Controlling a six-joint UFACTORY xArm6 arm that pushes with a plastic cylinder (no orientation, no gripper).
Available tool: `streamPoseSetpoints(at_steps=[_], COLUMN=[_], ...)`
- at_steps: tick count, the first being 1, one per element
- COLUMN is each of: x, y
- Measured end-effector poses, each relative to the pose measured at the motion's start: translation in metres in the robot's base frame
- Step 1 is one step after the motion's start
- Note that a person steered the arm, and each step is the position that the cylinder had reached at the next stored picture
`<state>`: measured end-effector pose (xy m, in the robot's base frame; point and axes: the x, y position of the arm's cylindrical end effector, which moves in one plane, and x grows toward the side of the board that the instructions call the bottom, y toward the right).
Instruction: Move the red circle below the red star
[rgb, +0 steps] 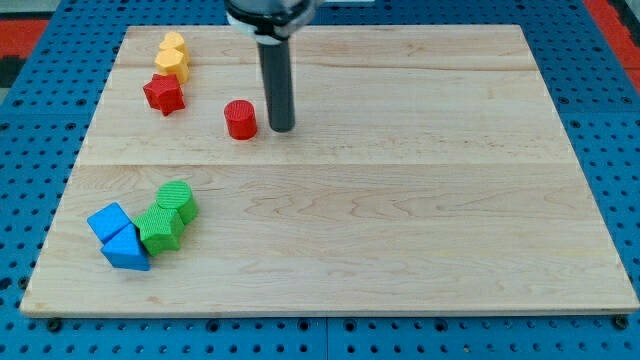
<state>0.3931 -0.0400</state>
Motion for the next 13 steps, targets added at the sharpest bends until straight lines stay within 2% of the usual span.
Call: streamPoseSetpoints(at_steps=[1, 2, 3, 4, 5, 6, 7, 9, 13], x=[0.002, -0.014, -0.028, -0.032, -0.025, 0.006, 0.012, -0.015, -0.018], y=[-0.013, -0.030, -0.014, -0.044, -0.071, -0.045, -0.048, -0.091, -0.122])
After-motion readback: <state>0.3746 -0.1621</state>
